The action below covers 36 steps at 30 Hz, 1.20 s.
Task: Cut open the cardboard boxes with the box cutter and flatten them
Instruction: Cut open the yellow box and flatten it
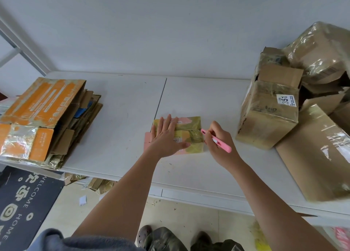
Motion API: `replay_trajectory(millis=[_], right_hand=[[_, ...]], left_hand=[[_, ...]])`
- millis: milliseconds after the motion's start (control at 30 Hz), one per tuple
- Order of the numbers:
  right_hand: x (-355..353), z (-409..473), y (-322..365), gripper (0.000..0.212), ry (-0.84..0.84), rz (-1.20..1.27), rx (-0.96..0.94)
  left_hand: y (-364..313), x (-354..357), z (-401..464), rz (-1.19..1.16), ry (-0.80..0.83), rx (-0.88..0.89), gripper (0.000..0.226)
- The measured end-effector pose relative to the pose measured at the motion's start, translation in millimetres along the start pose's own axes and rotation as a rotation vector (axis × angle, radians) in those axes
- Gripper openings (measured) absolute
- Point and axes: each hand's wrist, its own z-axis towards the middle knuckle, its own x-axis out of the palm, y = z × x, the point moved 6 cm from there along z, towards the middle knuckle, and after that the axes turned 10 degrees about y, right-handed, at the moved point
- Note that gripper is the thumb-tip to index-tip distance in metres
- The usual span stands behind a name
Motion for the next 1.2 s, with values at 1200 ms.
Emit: replay_trajectory(millis=[1200], right_hand=[[1,-62,-1,0.020,-0.290,0.368,0.221]], left_hand=[[21,-16,-28,-0.220,-0.131,-0.428,0.091]])
